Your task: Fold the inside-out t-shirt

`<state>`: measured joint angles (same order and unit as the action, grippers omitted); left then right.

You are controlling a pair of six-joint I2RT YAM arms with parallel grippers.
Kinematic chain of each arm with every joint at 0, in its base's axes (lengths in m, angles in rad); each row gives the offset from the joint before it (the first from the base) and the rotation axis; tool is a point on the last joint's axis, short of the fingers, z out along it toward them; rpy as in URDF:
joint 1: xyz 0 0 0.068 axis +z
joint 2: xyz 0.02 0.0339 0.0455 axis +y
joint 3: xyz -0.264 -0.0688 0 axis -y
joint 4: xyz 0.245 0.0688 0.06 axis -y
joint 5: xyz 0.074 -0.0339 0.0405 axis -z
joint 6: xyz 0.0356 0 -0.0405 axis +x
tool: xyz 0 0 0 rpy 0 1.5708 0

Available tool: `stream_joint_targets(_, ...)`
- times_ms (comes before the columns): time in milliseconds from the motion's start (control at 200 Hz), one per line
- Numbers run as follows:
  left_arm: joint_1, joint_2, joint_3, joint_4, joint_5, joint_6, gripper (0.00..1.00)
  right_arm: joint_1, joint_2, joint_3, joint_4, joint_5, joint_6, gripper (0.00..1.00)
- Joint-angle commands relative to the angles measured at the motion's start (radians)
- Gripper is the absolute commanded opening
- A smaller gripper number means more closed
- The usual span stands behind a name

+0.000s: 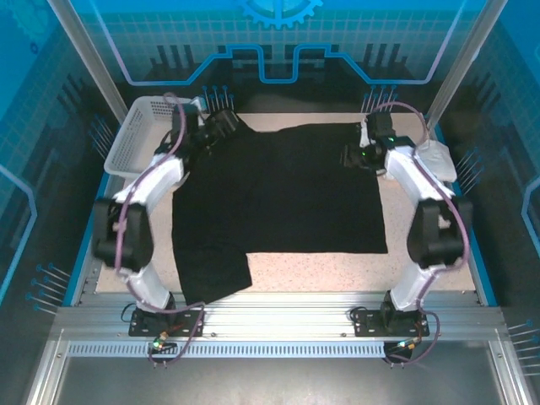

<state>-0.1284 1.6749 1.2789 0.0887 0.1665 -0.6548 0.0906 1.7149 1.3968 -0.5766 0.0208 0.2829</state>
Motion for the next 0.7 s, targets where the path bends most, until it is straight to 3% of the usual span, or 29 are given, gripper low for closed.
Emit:
stream_joint_targets(0,-0.011,-0.110,-0.281,0.058,0.121,-0.171,0.80,-0.034,-0.102,-0.198,-0.049,-0.081,0.101,0.59)
stream_joint_targets(145,-0.059,-0.362,-0.471,-0.189,0.086,-0.027,0.81,-0.121,-0.335,-0.420,-0.165,0.059,0.117,0.59)
stream_joint_targets(265,-0.104,-0.485,-0.537,-0.311,0.062,0.047,0.81,-0.219,-0.429,-0.554,-0.215,0.054,0.152,0.59)
stream_joint_targets(465,-0.109,-0.519,-0.573,-0.282,0.118,0.009,0.82,-0.235,-0.337,-0.568,-0.297,0.106,0.181,0.57)
stream_joint_targets(690,-0.111,-0.490,-0.523,-0.365,0.090,0.078,0.82,-0.222,-0.195,-0.599,-0.270,-0.009,0.222,0.53)
